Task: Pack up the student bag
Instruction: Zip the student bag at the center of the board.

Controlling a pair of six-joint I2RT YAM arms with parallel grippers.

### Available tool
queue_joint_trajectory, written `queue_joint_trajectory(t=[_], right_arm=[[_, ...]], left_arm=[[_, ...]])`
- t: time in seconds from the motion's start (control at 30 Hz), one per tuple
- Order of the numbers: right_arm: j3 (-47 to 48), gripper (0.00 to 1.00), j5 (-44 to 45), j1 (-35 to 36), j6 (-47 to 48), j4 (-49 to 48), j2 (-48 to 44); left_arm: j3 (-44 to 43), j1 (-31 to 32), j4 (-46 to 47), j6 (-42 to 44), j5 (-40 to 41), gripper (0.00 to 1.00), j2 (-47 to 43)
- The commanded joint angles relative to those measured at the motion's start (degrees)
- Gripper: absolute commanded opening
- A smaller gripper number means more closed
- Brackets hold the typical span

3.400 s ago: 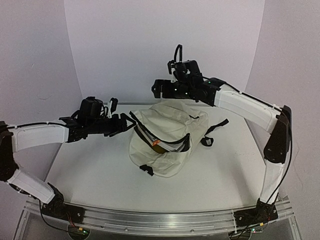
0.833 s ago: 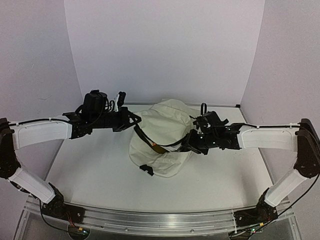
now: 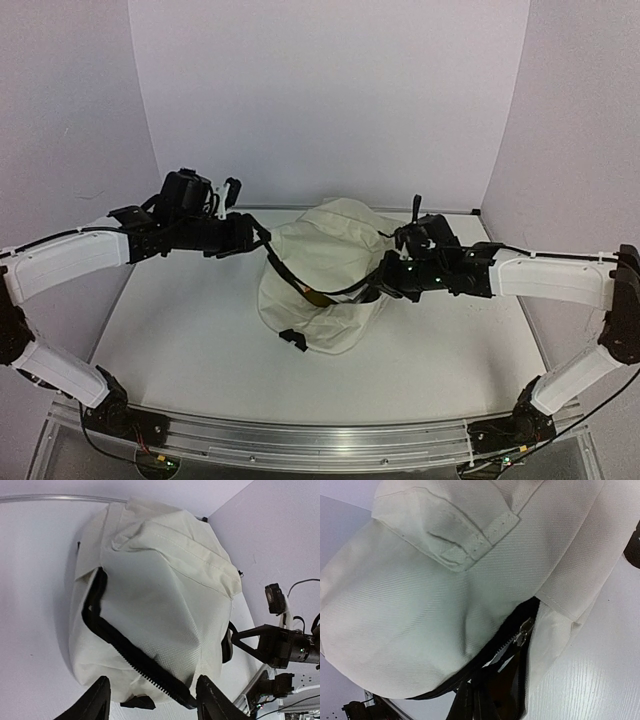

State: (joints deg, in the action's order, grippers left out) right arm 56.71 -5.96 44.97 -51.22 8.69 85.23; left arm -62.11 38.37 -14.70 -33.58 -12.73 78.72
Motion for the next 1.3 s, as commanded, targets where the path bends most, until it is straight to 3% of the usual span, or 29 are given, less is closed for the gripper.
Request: queue_joint_trajectory(t=[0.0,0.1,0.3,0.63,0.93,1.27], right_arm=[[-0.37,0.00,-5.53,0.60,2.48,0.40,-2.53],[-0.37,0.00,-6.58,1.10,4.07,2.42,-2.57],[-0.45,0.00,-6.90,2.58,6.22,5.81,-4.26],[-3.77,0.00,-9.37,3.01,7.19,7.02,-8.04],[-3.86,0.00,-10.65,4.31,8.19,6.42,-9.11],[-2.89,0.00,-10.42,11.96,7.97,1.95,-9.07]], left_arm=[[-7.04,0.13,-10.54,8.33,11.98,0.62,-4.51],[-11.82,0.26,-11.52,12.35,12.18,0.69,-1.07],[-24.39,4.57,-11.15,19.85,13.02,0.74,9.80],[-40.34,10.38,-6.42,22.46,-4.45,0.77,32.17],[-46.34,11.02,1.27,19.05,-16.48,0.77,44.28],[-44.99,9.26,7.27,13.04,-19.73,0.77,49.20]])
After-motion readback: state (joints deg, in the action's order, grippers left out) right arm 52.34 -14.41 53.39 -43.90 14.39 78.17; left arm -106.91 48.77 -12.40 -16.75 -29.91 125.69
